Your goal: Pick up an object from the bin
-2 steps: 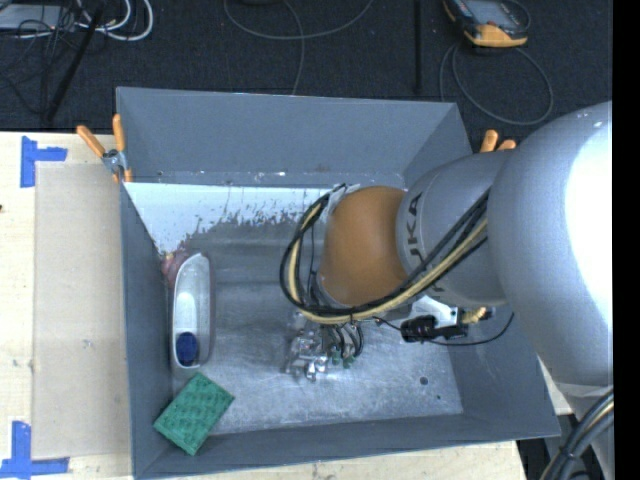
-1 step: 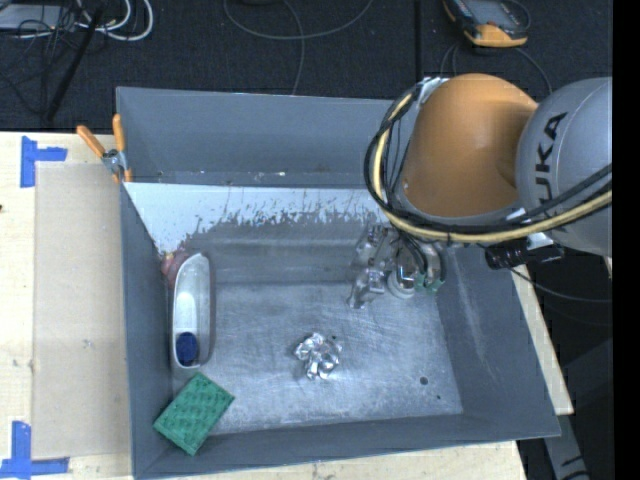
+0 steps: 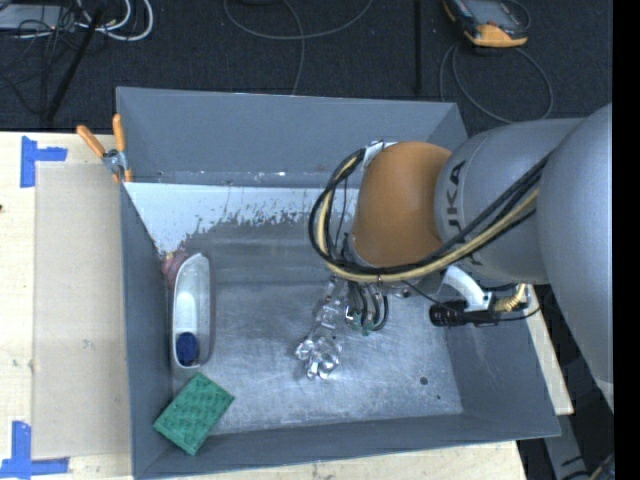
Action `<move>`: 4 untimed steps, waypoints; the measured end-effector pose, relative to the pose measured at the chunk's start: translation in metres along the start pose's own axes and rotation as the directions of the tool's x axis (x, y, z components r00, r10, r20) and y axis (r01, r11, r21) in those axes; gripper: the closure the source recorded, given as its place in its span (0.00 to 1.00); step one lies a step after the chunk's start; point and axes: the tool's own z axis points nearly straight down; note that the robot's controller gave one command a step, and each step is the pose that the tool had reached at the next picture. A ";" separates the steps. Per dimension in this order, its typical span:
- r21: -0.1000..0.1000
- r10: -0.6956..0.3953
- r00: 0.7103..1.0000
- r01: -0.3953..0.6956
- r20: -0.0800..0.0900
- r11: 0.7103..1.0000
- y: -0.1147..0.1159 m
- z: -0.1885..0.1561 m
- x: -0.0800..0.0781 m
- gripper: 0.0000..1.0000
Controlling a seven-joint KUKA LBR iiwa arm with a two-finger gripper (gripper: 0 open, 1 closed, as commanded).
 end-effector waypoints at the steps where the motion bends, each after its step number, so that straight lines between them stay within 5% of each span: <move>1: -0.002 0.000 1.000 0.000 0.005 1.000 0.000 -0.003 -0.001 0.00; 2: -0.004 -0.108 0.994 0.109 0.013 0.994 -0.030 0.066 0.003 0.00; 3: -0.008 -0.106 0.994 0.106 0.023 0.994 -0.028 0.061 -0.001 1.00; 4: -0.004 -0.155 0.988 0.155 0.015 0.988 -0.033 -0.073 -0.001 1.00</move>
Offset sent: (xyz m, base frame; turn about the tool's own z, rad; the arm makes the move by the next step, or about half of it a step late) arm 0.0000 0.0000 0.0000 0.0000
